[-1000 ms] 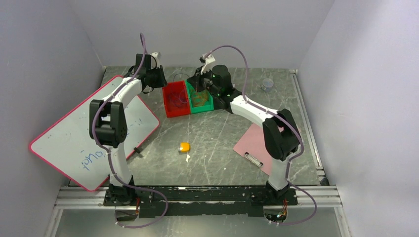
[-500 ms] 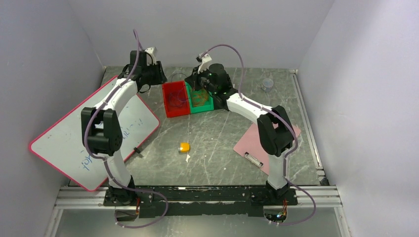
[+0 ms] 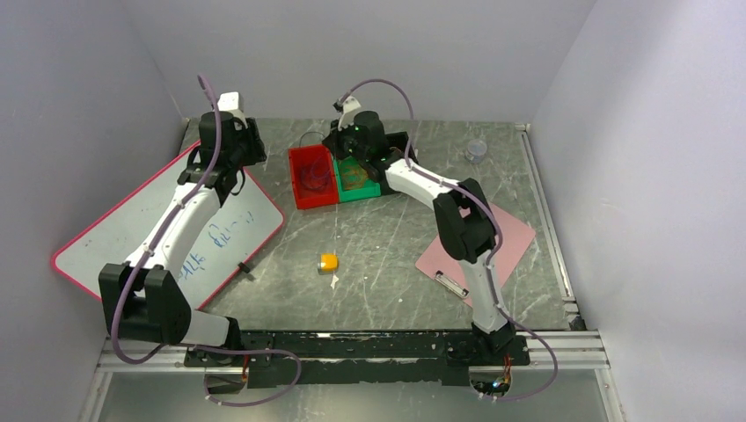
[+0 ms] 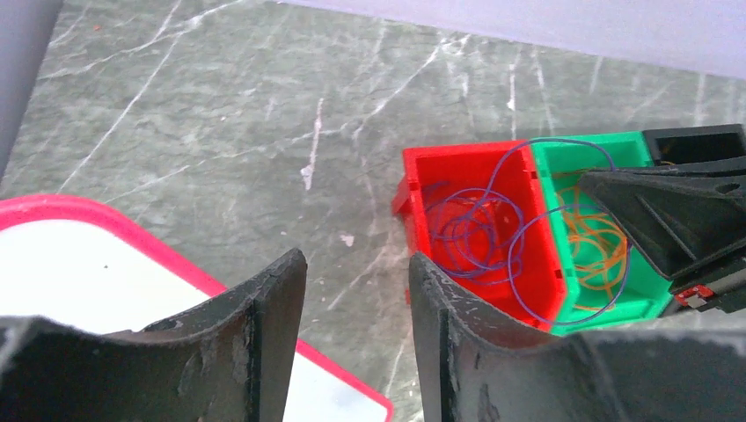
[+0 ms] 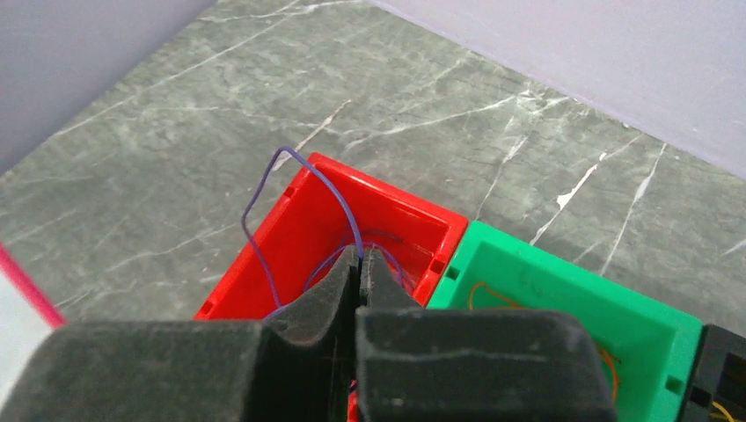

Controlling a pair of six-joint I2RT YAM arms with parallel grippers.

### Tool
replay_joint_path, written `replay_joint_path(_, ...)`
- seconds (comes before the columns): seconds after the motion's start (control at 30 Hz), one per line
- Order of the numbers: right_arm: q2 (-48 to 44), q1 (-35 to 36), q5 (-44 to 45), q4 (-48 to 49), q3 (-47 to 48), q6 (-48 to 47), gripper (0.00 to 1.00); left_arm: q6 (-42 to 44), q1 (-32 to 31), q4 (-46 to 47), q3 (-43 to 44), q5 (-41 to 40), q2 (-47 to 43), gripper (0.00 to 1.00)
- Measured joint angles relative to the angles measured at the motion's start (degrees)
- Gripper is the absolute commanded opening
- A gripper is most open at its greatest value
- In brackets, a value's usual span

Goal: Untangle the cables

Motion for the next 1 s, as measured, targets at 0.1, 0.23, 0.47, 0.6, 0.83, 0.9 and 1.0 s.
replay_joint_path(0.1, 3.58, 0.52, 1.31, -1.33, 3.61, -1.79, 0.00, 0.61, 0.00, 0.15, -0.70, -2.54, 0.04, 0.51)
replay_joint_path(0.23, 6.78, 1.25, 3.21, -3.23, 6.34, -4.50, 0.00, 1.42, 0.00, 0.20, -0.81, -4.31, 0.20, 0.51)
replay_joint_path(0.47, 10.34, 2.62, 5.97, -5.75, 9.14, -9.03, 0.01, 2.01, 0.00, 0.26, -1.11, -5.68, 0.20, 0.51)
replay_joint_path(0.6, 11.08, 3.43, 6.21, -6.10, 10.03, -10.19, 0.07, 2.03, 0.00, 0.26, -1.11, -6.08, 0.20, 0.50)
replay_joint_path(0.83, 11.26, 4.79, 4.90, -6.21, 10.21, -10.75, 0.36, 2.03, 0.00, 0.24, -1.11, -6.21, 0.20, 0.49)
replay_joint_path(0.9, 11.26, 4.98, 4.94, -6.19, 10.21, -10.84, 0.42, 2.03, 0.00, 0.24, -1.11, -6.25, 0.20, 0.49)
replay_joint_path(1.0, 11.26, 5.01, 5.05, -6.14, 10.16, -11.10, 0.45, 2.05, 0.00, 0.24, -1.14, -6.29, 0.20, 0.49)
